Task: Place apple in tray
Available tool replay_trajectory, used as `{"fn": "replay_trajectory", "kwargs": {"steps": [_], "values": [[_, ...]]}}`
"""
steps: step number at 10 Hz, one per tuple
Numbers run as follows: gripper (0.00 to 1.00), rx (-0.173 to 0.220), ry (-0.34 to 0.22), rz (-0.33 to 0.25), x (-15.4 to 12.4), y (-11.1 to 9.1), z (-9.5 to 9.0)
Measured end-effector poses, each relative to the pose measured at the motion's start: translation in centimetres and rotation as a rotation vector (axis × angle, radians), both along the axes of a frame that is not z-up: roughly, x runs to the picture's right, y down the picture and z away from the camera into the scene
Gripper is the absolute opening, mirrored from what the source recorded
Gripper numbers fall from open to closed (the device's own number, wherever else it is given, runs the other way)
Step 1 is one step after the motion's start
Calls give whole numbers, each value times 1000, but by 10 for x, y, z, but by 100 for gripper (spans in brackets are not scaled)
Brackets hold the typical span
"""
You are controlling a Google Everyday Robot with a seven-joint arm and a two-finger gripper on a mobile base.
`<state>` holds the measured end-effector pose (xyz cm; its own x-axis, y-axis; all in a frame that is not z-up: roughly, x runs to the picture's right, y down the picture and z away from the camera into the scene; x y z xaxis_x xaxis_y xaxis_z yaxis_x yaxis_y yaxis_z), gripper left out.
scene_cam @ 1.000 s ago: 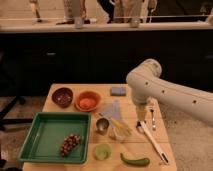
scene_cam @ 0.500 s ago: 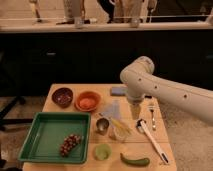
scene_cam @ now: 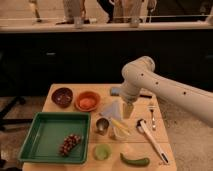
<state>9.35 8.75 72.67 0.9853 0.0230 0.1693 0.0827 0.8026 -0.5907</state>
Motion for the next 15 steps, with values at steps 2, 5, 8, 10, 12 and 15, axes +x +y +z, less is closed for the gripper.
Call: {"fn": "replay_trajectory", "kwargs": {"steps": [2,5,8,10,12,15], "values": [[80,0,5,2,3,0,0],[80,0,1,-1,1,0,0],[80,5,4,6,1,0,0],[80,37,45,83,-6,-4,6],[80,52,53,128,-23,-8,11],[80,70,47,171,-38,-14,21]]}}
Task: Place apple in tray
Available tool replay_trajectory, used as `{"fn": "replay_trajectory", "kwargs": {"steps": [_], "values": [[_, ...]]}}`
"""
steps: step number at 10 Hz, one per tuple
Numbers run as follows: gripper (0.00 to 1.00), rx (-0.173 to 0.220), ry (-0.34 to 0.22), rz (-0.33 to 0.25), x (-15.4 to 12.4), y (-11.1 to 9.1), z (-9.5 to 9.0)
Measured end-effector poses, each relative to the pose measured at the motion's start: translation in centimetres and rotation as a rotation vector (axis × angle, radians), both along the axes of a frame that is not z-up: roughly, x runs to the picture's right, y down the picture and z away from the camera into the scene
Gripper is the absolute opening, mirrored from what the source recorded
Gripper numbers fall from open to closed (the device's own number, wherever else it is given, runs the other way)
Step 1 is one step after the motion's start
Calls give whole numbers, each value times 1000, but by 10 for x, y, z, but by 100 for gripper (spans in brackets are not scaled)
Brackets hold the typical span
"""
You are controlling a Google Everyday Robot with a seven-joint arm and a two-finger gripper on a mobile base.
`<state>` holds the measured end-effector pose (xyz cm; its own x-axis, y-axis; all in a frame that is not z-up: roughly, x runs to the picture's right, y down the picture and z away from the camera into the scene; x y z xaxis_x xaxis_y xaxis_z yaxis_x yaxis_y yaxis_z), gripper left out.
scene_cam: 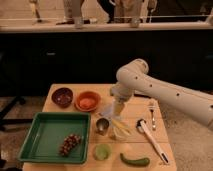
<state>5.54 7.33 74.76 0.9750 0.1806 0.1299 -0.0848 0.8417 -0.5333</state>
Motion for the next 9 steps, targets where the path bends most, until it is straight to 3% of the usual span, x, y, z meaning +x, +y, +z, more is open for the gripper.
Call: {"fn": "replay_trajectory", "kwargs": {"steps": [9], "values": [[80,9,-130,102,-46,-10,36]]}}
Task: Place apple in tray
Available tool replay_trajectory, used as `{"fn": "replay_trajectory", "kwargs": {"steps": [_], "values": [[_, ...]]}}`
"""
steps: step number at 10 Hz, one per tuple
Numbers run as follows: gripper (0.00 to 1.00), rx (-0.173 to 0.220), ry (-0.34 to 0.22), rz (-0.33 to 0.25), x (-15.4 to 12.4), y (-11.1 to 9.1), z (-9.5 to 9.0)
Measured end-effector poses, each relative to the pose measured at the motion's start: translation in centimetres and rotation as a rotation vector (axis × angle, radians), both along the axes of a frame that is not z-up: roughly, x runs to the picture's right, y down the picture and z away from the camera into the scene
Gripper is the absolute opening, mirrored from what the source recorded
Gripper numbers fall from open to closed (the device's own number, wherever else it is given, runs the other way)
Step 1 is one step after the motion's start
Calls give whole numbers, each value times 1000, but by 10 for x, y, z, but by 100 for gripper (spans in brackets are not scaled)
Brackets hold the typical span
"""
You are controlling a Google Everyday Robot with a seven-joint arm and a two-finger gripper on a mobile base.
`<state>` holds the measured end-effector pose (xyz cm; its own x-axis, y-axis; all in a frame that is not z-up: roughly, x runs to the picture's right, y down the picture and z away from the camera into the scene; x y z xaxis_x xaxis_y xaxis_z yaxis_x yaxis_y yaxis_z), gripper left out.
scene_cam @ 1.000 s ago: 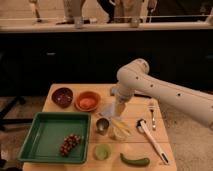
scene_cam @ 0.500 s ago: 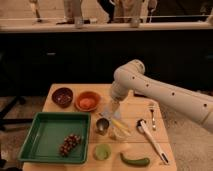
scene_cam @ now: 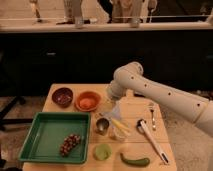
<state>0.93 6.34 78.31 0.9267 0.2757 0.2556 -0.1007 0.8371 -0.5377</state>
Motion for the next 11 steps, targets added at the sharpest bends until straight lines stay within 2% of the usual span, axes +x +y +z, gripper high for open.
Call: {"fn": "replay_trajectory", "kwargs": {"steps": [2,6,11], "values": [[80,-3,-24,4,-14,-3,10],[80,-22,-61,-41,-57,-8,27],[80,-30,-56,-49,-60,-7,30]]}}
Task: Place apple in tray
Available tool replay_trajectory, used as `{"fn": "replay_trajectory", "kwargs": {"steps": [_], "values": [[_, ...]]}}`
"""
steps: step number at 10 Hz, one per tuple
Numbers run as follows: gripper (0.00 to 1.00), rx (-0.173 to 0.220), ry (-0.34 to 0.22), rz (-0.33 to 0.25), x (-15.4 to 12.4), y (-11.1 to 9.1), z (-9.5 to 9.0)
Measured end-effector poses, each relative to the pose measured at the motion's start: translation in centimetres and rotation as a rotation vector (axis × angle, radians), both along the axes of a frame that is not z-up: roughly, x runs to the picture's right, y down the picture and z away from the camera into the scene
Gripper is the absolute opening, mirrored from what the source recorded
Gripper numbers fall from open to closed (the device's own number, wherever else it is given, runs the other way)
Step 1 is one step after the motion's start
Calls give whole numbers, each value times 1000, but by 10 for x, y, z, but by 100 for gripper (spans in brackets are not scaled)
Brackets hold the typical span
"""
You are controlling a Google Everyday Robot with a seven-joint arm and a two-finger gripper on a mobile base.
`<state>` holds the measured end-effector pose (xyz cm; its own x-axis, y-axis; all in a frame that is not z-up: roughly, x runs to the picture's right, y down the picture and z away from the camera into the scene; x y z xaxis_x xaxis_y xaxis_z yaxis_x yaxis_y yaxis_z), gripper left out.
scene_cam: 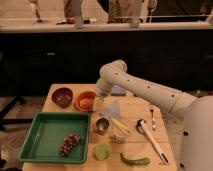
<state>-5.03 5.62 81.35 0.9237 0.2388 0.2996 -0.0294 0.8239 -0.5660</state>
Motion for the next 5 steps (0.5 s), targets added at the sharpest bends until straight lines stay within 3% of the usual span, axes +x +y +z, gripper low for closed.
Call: {"fn": "replay_trajectory", "kwargs": {"steps": [5], "values": [[80,-12,-23,20,-7,4,8]]}}
